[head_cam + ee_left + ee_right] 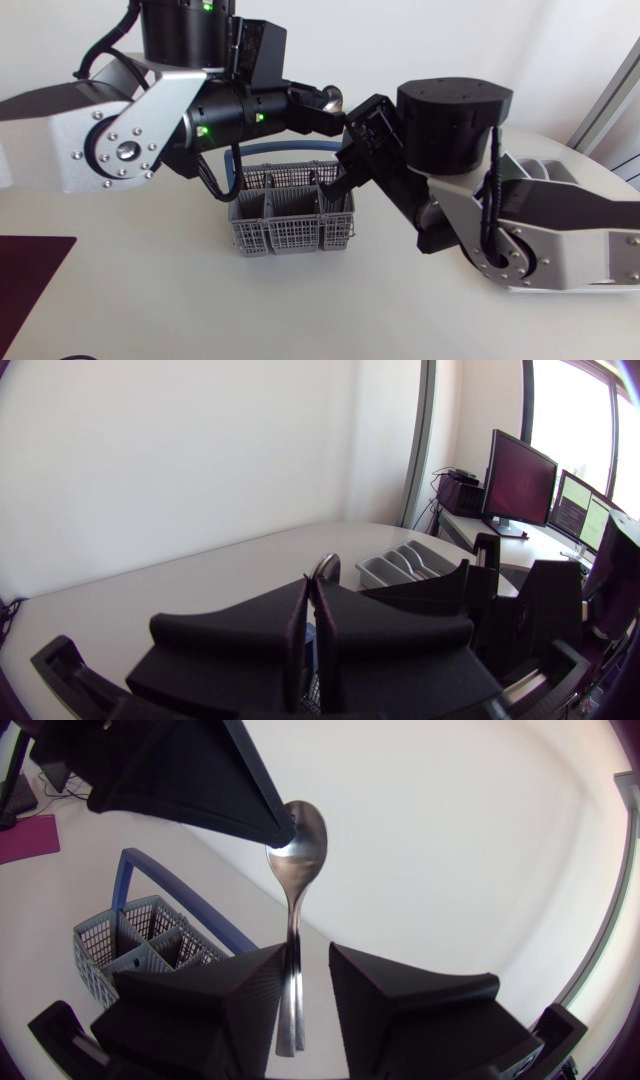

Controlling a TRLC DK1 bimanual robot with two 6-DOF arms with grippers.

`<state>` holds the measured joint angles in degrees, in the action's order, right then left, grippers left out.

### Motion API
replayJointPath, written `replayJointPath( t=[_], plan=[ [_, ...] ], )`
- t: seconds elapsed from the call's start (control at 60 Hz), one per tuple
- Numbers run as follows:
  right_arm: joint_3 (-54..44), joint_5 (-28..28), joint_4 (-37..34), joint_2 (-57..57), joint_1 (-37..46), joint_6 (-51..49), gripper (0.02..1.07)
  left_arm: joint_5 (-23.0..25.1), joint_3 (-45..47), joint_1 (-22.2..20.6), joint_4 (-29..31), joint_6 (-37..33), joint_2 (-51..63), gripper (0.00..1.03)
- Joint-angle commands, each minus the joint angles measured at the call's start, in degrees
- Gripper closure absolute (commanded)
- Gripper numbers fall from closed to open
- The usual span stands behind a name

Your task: Sort the cutlery from the basket into the organizer compartments.

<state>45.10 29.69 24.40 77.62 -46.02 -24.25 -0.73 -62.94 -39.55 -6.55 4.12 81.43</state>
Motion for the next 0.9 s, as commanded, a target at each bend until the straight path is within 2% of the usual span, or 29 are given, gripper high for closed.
replayJointPath(
  t=[0.0,0.083,0.233,0.45,0.883],
  plan=[
    [2.4,0.2,0.1,1.6,-0.5,-1.3,0.89,0.0,0.9,-0.6,-1.0,0.8,0.0,1.0],
    [2.8,0.1,-0.2,1.5,-0.5,-1.4,0.96,0.0,1.0,-0.7,-0.8,0.7,0.0,1.0],
    [2.4,-0.2,-0.7,1.5,-0.6,-1.4,0.98,0.0,1.2,-1.0,-0.9,0.7,-0.2,0.99],
    [2.0,-0.8,-1.6,1.3,-0.9,-1.4,0.99,0.0,1.1,-1.8,-1.1,0.3,-1.3,0.82],
    [-0.9,-3.0,-4.7,-2.2,-0.7,-1.1,1.0,0.0,1.5,-1.8,-1.4,-2.1,-5.2,0.63]
  ],
)
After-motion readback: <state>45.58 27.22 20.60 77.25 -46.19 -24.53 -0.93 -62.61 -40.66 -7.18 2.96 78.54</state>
